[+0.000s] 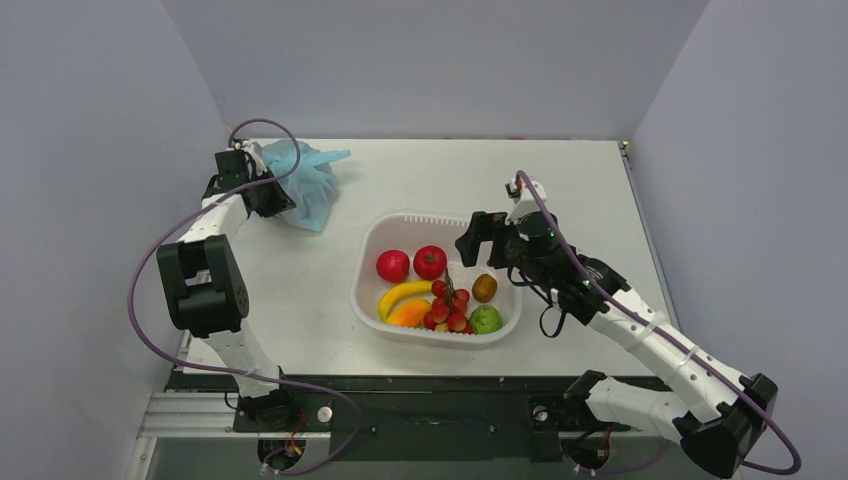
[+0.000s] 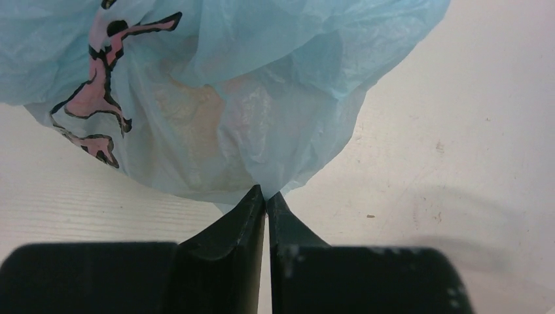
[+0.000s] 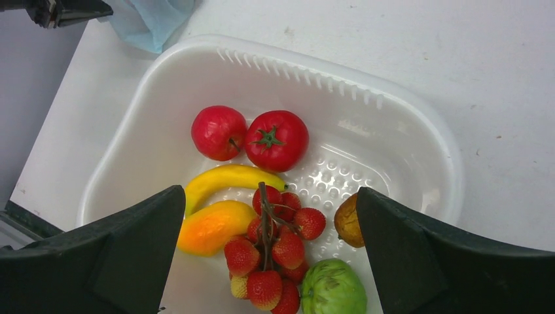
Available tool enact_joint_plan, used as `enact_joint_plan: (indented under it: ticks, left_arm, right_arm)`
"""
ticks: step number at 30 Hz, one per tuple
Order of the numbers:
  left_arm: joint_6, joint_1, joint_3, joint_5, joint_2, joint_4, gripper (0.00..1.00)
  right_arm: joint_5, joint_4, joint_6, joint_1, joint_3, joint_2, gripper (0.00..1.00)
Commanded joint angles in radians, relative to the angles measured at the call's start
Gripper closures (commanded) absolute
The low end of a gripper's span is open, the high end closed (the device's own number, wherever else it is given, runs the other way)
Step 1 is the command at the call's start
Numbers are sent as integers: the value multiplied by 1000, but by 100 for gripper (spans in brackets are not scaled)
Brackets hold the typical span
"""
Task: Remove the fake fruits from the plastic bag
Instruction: Move the plastic bag to the center of the board.
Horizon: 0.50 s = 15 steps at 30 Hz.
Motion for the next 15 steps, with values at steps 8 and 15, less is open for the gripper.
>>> enact_joint_plan:
  ticks: [8,15]
  left_arm:
    - [-71,1,-27,-71,-178,-19,100]
    - [-202,4,-283,36,-437,8,100]
  right_arm:
    - [66,-26,12,4,57,-28,1]
    - [39,-36,-26,16,123,12,1]
